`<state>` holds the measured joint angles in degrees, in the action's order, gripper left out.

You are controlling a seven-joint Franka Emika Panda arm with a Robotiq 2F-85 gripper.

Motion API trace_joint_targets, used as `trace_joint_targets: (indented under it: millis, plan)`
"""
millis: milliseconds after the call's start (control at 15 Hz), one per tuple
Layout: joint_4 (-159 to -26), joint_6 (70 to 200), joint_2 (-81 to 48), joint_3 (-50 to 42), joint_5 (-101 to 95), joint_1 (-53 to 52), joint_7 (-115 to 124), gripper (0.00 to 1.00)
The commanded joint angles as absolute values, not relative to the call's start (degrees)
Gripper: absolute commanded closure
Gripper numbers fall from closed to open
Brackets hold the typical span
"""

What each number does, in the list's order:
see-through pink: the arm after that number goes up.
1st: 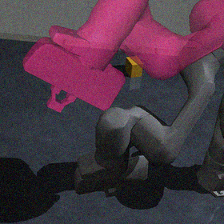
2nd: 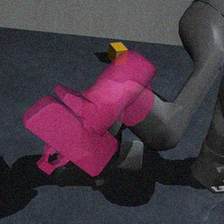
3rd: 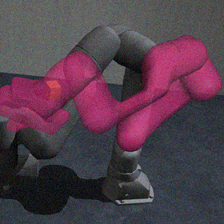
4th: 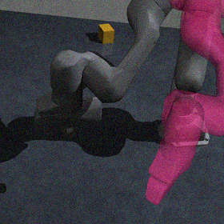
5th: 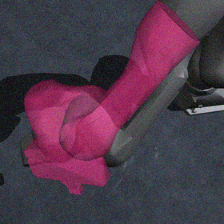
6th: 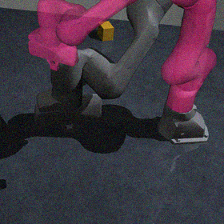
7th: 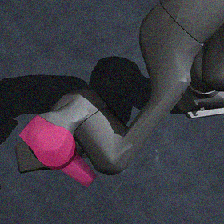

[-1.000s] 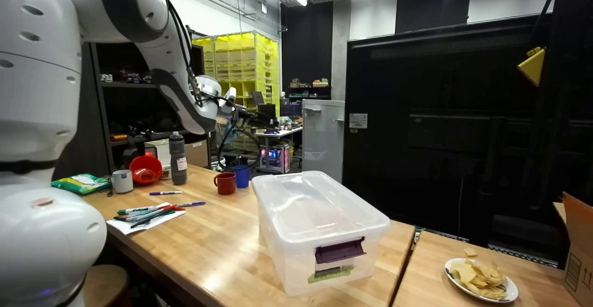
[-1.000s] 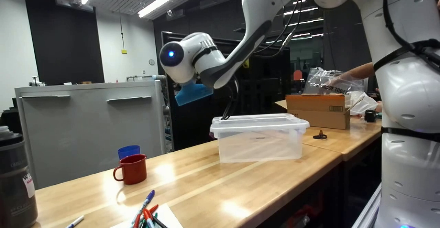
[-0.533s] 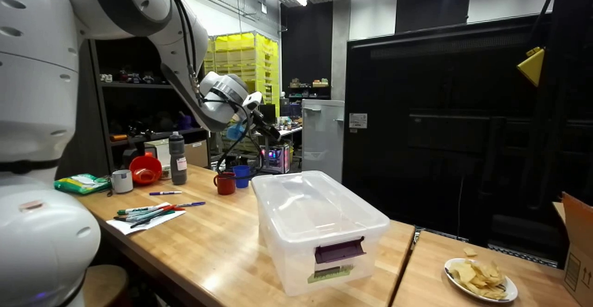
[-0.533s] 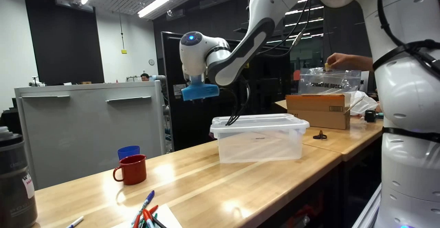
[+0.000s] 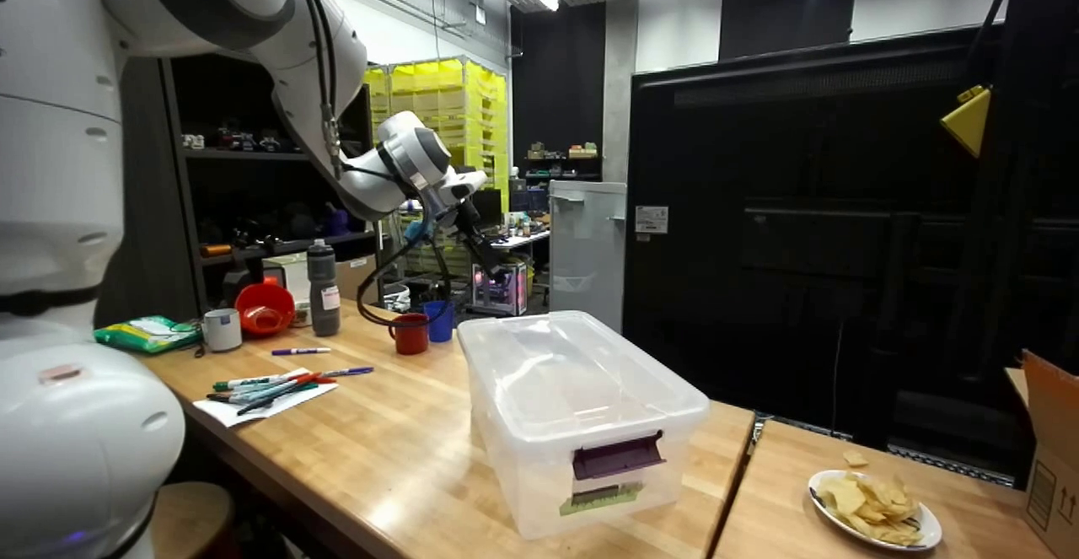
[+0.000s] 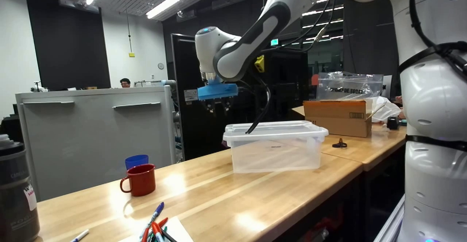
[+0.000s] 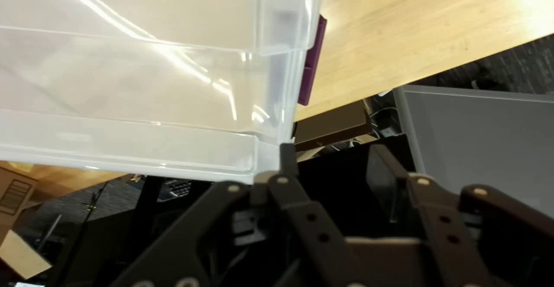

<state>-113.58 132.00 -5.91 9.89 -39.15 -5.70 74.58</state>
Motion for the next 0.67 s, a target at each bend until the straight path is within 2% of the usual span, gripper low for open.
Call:
trace_joint_targets:
  millis: [0, 200, 600]
  plan:
    - [-115.7, 123.5, -0.2, 9.5, -37.1, -8.5, 72.9, 0.22]
    - [-114.2, 114.8, 0.0, 10.3, -36.8, -9.9, 70.5, 0.02]
    - [-112.3, 109.2, -4.6, 10.4, -33.1, -10.7, 64.2, 0.00]
